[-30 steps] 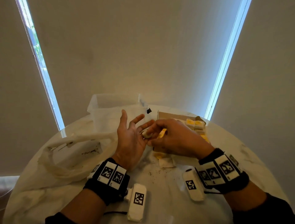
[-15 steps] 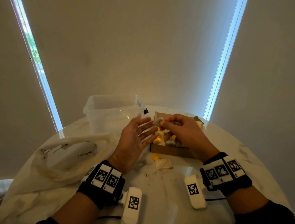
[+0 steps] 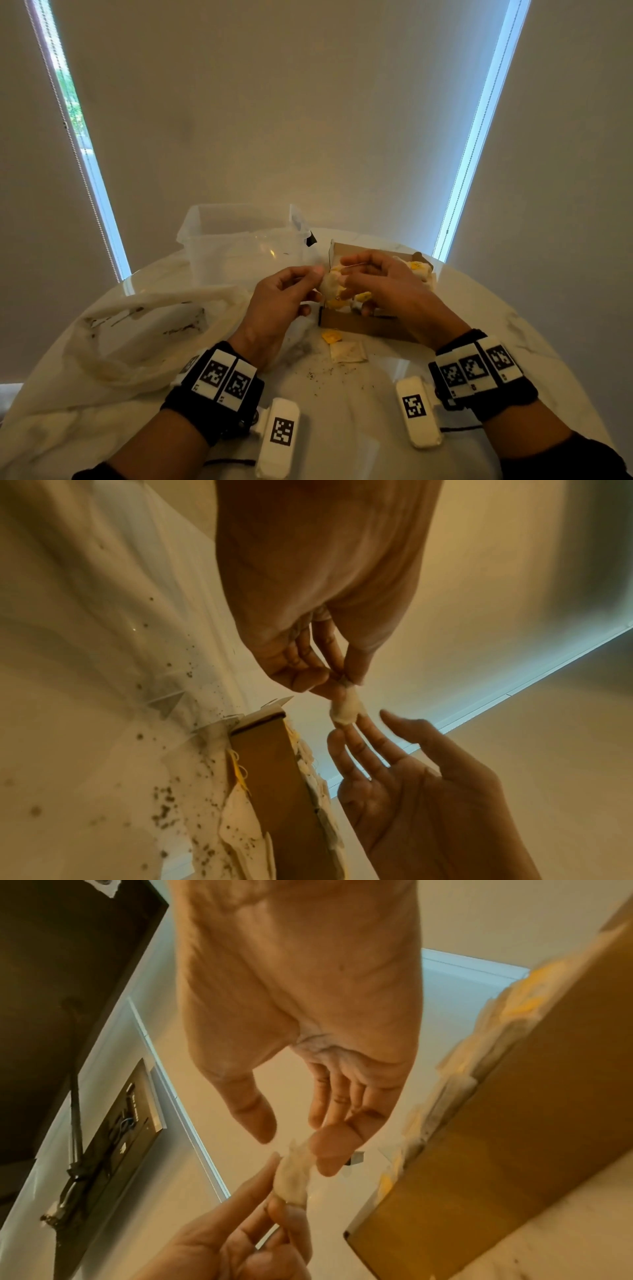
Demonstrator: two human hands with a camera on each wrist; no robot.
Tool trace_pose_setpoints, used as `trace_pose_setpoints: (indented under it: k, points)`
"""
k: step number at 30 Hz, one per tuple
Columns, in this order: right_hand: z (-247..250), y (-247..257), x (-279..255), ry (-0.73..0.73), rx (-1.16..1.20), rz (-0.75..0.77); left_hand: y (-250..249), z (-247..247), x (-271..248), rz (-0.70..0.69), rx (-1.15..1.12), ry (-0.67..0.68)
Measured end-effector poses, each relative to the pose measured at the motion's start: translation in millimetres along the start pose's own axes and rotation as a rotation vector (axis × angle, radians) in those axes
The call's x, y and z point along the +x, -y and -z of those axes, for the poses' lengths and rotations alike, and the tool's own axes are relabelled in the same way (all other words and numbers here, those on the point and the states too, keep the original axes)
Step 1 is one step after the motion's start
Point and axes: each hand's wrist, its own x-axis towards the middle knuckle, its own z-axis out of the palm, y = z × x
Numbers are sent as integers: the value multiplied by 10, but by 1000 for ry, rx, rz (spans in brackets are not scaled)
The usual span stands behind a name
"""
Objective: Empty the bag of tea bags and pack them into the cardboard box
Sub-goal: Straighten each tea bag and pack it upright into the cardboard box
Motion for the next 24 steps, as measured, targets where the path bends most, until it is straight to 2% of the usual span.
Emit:
trace_pose_setpoints:
  k: [4,7,10,12,16,19,21,24]
  points:
    - [-47,-61,-9,-2,-32,29,23,10,3,-6,29,-1]
    - [-19,-83,-12,-55,-27,46,33,18,20,-6,32,-37]
    - [38,-54,-27,-39,-76,44,31,18,40,39,25,-85]
    - [59,-17,-29,45,-235,56,18,26,53,76,-2,-119]
    - [-87,60,0,336,-783,83,1,44,88,94,-31,-175]
    - [-297,35,46,419,-1070,177,4,40,91,109,-40,-183]
    - [-331,52,72,378,-1099,217,-8,28,76,114,-31,-171]
    - [-188,146,95,202,-846,198,-44,26,54,80,1,-118]
